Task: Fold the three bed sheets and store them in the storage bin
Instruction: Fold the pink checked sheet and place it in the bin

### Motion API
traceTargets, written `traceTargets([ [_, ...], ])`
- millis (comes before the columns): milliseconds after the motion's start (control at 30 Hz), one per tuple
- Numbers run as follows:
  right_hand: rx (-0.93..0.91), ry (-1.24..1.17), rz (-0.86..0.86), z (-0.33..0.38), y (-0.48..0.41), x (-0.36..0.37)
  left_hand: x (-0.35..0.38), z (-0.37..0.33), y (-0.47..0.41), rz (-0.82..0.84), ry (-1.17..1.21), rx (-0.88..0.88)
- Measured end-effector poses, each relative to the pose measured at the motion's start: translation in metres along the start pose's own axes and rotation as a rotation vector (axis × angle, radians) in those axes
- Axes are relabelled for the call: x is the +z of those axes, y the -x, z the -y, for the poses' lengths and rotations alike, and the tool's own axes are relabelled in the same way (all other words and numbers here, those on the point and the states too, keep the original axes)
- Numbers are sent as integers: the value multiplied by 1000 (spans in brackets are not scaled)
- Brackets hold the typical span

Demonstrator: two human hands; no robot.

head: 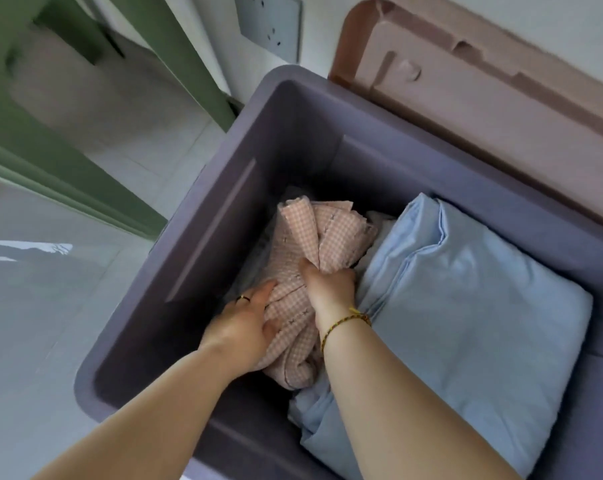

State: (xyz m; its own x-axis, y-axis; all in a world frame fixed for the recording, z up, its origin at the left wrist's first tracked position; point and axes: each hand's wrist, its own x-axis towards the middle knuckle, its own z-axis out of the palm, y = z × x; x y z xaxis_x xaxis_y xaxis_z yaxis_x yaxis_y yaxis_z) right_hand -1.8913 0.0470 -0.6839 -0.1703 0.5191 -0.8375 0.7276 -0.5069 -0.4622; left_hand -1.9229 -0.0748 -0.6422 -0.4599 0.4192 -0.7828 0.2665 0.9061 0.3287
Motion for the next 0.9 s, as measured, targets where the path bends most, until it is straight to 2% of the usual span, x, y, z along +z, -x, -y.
traceTargets([
  [100, -25, -26, -66, -22, -20, 8, 11, 5, -21, 0, -83, 8],
  [267, -121, -32, 24, -42, -46, 20, 35, 21, -41, 45, -46, -13],
  [467, -130, 20, 84, -42, -55, 17, 36, 23, -51, -28, 53, -32],
  [567, -267, 77, 11, -42, -39, 15, 33, 25, -47, -67, 77, -104],
  [633, -349, 120, -22, -37, -26, 11, 28, 26, -44, -170, -18, -126],
  [733, -504, 321, 18, -31, -3, 5, 24, 29, -40, -320, -124, -145],
  [833, -642, 370, 79, -26, 23, -5, 26, 22, -36, -312, -236, -127],
  [900, -768, 369, 16, -21, 36, -16, 24, 19, -31, -284, -257, -100],
])
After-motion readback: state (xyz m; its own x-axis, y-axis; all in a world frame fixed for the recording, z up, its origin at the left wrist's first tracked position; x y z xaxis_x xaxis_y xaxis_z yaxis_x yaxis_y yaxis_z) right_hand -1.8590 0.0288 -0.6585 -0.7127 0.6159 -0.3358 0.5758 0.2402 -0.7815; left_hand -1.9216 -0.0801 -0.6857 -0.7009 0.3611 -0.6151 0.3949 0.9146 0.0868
